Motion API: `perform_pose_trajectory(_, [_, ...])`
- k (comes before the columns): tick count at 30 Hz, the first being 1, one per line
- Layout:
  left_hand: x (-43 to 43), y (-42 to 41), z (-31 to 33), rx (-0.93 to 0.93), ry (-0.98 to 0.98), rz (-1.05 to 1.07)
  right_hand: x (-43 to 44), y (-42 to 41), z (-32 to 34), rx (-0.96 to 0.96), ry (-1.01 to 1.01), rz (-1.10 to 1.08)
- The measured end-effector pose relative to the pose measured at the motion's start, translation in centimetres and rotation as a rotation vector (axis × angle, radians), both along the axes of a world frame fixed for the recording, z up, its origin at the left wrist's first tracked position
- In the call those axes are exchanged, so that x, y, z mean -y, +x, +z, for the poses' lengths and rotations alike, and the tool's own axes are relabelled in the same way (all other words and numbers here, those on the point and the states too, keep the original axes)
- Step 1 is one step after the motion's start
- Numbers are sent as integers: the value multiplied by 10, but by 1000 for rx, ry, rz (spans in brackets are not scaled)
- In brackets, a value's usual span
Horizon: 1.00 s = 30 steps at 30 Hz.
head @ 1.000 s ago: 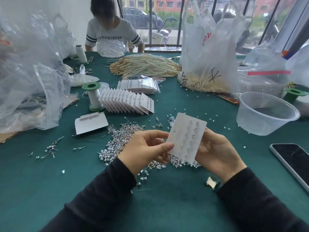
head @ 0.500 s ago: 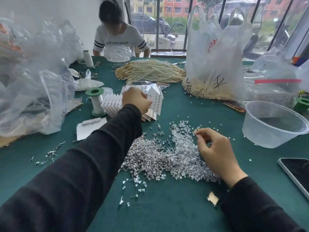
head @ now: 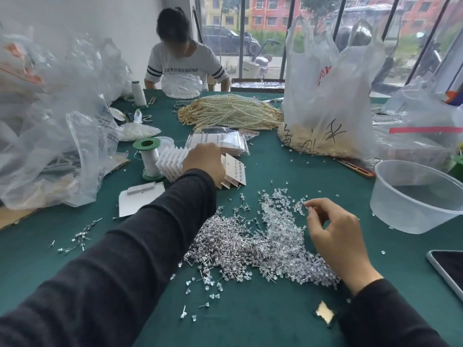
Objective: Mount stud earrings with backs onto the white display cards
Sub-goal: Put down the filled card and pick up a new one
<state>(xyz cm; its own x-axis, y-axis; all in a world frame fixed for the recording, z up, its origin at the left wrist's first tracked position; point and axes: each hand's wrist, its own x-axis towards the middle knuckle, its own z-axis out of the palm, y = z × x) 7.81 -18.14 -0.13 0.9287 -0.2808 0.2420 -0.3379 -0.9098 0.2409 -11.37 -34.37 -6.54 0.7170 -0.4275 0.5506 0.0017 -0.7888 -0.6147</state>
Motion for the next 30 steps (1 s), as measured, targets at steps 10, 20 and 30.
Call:
perform_pose_trajectory(10, [-155,-26,-24,-199,194,-84,-7,-7,7,-17,-14,56])
perform_pose_trajectory(20, [-161,-22,-29,-93,161,-130,-12,-13,8,-31,15,33])
perform_pose_trajectory(30, [-147,-31,-43,108,200,-28,-16,-16,5,-38,16,40])
